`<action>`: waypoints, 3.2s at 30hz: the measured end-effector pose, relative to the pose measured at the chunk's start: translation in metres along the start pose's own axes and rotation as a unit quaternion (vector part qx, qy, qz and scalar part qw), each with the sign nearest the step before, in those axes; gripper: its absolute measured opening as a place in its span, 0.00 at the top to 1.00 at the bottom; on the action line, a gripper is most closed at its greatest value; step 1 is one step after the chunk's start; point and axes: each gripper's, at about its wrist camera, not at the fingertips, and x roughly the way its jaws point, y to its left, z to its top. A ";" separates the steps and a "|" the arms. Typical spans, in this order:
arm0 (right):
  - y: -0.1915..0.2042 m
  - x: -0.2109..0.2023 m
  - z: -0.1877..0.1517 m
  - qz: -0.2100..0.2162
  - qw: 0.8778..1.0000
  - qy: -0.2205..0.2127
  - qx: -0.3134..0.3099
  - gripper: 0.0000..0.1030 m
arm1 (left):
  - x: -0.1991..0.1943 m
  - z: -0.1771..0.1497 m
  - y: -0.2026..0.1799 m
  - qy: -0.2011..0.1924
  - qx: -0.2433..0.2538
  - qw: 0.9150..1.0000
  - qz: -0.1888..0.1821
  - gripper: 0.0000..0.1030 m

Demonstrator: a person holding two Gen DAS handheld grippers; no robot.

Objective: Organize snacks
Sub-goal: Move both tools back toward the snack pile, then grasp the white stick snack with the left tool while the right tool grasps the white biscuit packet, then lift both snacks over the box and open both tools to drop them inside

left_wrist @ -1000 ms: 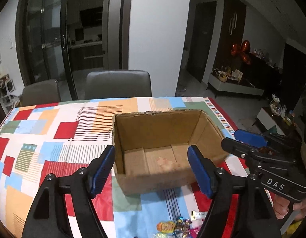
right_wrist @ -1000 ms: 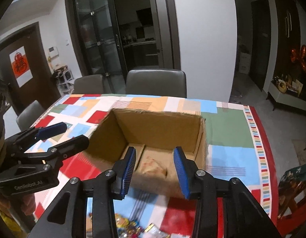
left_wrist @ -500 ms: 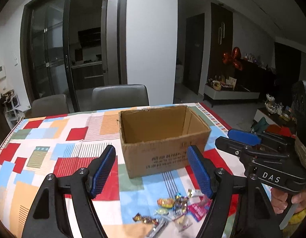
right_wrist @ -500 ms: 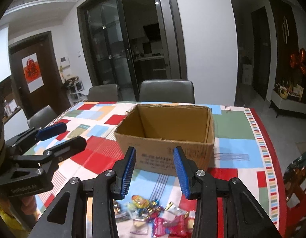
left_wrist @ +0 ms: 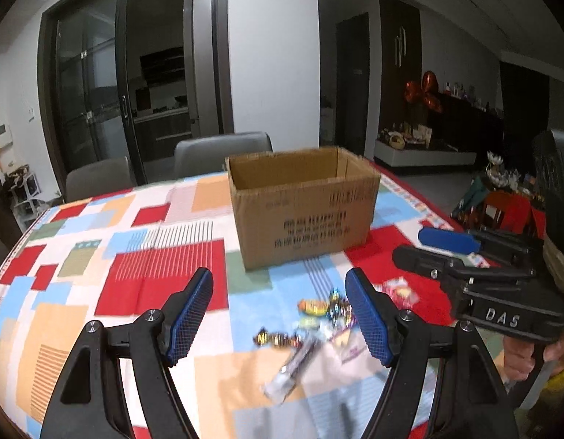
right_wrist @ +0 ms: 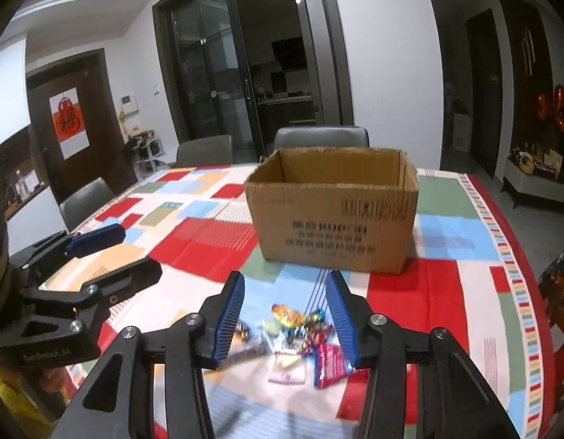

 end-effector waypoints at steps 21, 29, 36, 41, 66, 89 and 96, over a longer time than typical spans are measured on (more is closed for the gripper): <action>0.007 0.052 -0.069 -0.002 0.997 0.081 0.006 0.54 | 0.046 -0.078 0.009 0.085 -0.025 0.995 -0.048 0.35; 0.001 0.085 -0.082 0.002 0.993 0.121 0.015 0.54 | 0.079 -0.090 0.008 0.123 -0.026 0.990 -0.066 0.37; -0.006 0.105 -0.087 0.006 0.989 0.145 0.034 0.54 | 0.104 -0.098 0.005 0.148 -0.029 0.986 -0.073 0.38; -0.010 0.114 -0.092 -0.001 0.987 0.155 0.039 0.54 | 0.115 -0.099 0.006 0.154 -0.030 0.985 -0.071 0.41; -0.010 0.110 -0.097 0.003 0.988 0.149 0.030 0.67 | 0.118 -0.101 -0.002 0.174 -0.068 0.979 -0.083 0.77; -0.007 0.027 -0.064 0.029 0.997 0.048 0.043 0.67 | 0.038 -0.061 -0.012 0.086 -0.097 0.989 -0.067 0.79; -0.007 0.010 -0.043 0.029 0.999 0.010 0.040 0.67 | 0.023 -0.038 -0.013 0.049 -0.099 0.992 -0.059 0.79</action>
